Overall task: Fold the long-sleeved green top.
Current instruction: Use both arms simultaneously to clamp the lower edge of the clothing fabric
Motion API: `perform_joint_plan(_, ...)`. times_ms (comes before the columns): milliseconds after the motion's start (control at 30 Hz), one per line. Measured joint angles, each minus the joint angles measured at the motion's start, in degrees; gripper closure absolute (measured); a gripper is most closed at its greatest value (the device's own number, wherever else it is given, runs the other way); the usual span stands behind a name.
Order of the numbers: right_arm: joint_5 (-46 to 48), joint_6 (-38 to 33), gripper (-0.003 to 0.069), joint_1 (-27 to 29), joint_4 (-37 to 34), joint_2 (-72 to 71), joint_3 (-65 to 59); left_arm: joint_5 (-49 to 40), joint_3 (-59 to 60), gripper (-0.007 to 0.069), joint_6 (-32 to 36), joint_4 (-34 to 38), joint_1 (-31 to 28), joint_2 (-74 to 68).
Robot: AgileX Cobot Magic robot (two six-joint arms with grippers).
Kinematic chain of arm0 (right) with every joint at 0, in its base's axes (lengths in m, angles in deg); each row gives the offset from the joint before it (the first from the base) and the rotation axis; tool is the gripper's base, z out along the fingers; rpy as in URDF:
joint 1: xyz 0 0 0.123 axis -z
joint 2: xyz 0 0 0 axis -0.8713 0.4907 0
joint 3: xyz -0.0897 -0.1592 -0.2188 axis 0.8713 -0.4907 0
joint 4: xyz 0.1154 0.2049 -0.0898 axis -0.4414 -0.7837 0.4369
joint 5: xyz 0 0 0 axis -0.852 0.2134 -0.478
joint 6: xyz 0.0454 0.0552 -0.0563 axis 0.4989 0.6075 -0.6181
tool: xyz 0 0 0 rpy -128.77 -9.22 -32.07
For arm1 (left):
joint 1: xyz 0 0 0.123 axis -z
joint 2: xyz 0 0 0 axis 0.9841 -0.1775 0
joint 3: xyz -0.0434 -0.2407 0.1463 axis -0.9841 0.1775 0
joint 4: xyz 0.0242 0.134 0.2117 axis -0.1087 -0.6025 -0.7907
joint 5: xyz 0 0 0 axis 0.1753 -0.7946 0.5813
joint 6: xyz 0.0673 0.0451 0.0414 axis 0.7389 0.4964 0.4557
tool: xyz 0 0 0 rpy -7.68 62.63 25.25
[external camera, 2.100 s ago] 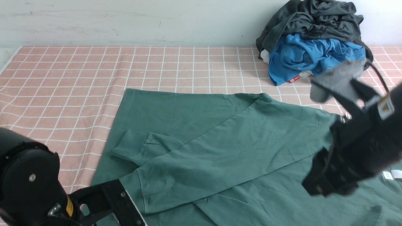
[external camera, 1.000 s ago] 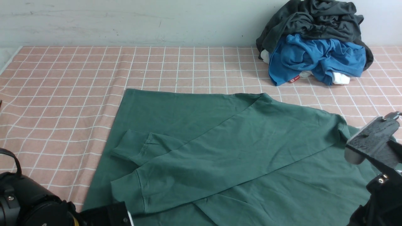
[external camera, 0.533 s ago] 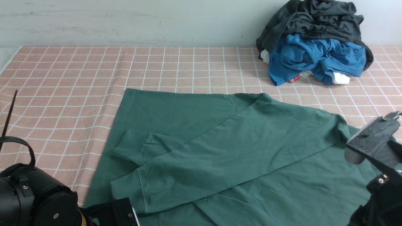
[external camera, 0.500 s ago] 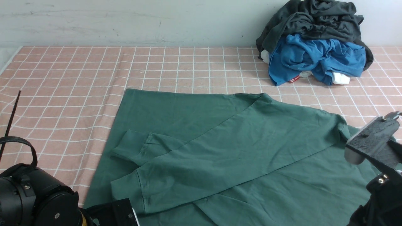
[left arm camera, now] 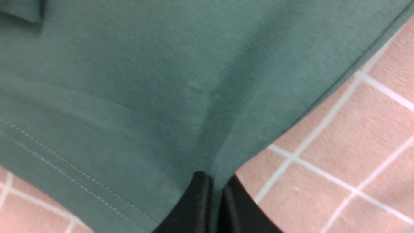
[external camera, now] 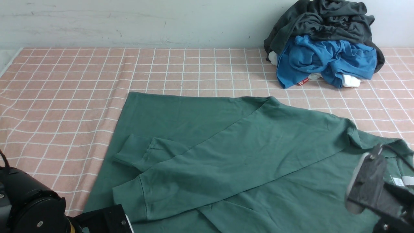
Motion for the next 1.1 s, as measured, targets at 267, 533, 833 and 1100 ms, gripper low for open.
perform_joint_plan(267,-13.4,-11.1,0.0181,0.0,5.2,0.0,-9.5,-1.3,0.0,0.0616,-1.4,0.0,0.0,1.1)
perform_joint_plan(533,-23.5,-7.7,0.018,0.0,24.4,6.2,-11.9,-0.2,0.0,0.0616,-1.6,0.6,0.0,1.1)
perform_joint_plan(833,-27.1,-7.3,0.0187,0.0,33.6,15.4,-11.5,-0.1,0.0,0.0616,-1.8,1.1,0.0,1.1)
perform_joint_plan(1100,-28.6,-7.2,0.0426,0.0,35.8,16.0,-9.5,0.2,0.0,0.0616,-1.8,0.4,0.0,1.1)
